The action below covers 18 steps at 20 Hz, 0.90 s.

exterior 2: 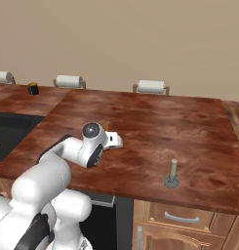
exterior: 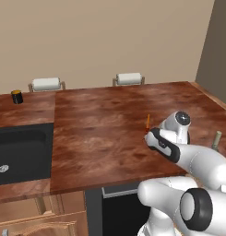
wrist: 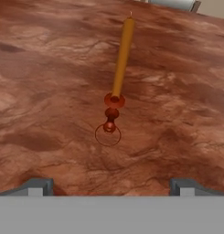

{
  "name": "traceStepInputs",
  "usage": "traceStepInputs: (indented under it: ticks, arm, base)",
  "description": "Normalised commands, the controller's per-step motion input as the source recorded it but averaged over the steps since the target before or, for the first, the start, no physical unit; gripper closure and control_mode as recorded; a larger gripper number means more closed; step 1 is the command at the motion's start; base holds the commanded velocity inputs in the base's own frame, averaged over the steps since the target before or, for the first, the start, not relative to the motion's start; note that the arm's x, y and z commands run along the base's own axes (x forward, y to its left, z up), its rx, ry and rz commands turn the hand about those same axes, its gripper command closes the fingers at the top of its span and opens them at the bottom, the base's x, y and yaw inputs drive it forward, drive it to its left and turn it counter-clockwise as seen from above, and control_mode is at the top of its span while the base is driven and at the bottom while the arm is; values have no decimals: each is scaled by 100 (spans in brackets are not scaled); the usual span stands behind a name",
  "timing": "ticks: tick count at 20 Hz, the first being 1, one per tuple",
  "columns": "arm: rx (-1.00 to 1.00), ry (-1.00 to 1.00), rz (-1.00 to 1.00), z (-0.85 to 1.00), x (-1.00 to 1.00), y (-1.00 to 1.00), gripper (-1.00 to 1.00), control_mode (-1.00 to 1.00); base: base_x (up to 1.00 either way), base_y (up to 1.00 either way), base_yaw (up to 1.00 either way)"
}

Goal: Pick the candle and candle from the dining table and place them in the open cabinet. Close the cabinet after placing the objects.

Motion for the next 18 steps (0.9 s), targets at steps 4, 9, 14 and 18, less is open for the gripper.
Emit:
traceStepInputs:
  ticks: [4,9,14,18]
  arm:
    - [0,-6,0,0,0,0,-100,-100]
    - [0,0,0,-1,4,0,-100,-100]
    - [0,0,0,0,28,9,-100,-100]
    - [0,0,0,0,10,7,-100,-100]
  base:
    - [0,0,0]
    - [0,0,0]
    - [0,0,0]
    - [0,0,0]
